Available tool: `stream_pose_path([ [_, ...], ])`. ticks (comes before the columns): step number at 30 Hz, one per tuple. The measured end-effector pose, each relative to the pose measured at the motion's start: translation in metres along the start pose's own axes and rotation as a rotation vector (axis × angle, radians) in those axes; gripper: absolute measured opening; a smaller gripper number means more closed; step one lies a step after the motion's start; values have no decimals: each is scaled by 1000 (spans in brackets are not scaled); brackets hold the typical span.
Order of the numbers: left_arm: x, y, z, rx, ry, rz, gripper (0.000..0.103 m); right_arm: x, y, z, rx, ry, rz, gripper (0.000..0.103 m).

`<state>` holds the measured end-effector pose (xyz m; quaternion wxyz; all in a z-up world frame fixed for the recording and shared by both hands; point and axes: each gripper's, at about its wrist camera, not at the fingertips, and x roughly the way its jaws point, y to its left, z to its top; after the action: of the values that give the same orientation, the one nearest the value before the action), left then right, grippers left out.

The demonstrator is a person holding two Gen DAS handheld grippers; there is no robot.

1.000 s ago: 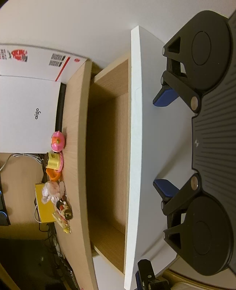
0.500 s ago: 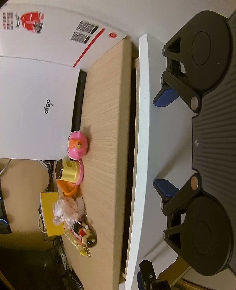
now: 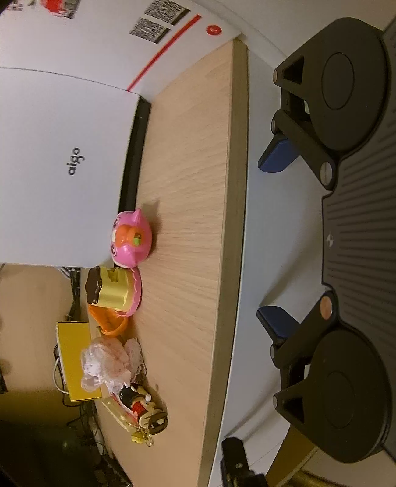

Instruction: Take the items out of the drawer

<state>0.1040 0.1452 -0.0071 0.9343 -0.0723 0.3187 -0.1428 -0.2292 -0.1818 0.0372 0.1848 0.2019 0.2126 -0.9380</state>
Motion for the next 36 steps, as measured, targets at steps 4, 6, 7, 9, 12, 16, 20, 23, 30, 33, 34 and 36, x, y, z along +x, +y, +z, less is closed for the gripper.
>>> stream_pose_path([
  [4, 7, 0, 2, -17, 48, -2, 40, 7, -4, -1, 29, 27, 11, 99],
  [6, 7, -1, 0, -10, 45, -2, 40, 8, -3, -3, 18, 24, 5, 99],
  [7, 7, -1, -1, -11, 43, -2, 40, 8, -1, -4, 11, 23, -1, 99],
  [9, 5, -2, -2, -10, 32, -10, 40, 8, 0, -4, 4, 24, -4, 99],
  [12, -4, -6, -3, 24, 15, -33, 40, 2, 5, -4, -27, 7, -5, 98],
  [16, -20, -10, -12, 45, 21, -65, 40, -19, 14, -13, -66, 3, 21, 98],
  [20, -46, -9, -28, 48, 8, -90, 40, -47, 16, -36, -58, 20, 17, 98],
  [23, -66, -6, -36, 29, 7, -102, 40, -65, 13, -48, -27, 27, -1, 98],
  [30, -103, -7, -46, 60, -19, -108, 40, -109, 7, -55, 13, -39, -32, 98],
  [33, -113, -12, -46, 71, -33, -114, 40, -122, 8, -57, 15, -54, -26, 98],
  [34, -117, -15, -45, 79, -41, -122, 40, -126, 9, -57, 11, -57, -23, 98],
  [36, -125, -24, -46, 108, -62, -141, 40, -135, 9, -59, 4, -67, -15, 98],
])
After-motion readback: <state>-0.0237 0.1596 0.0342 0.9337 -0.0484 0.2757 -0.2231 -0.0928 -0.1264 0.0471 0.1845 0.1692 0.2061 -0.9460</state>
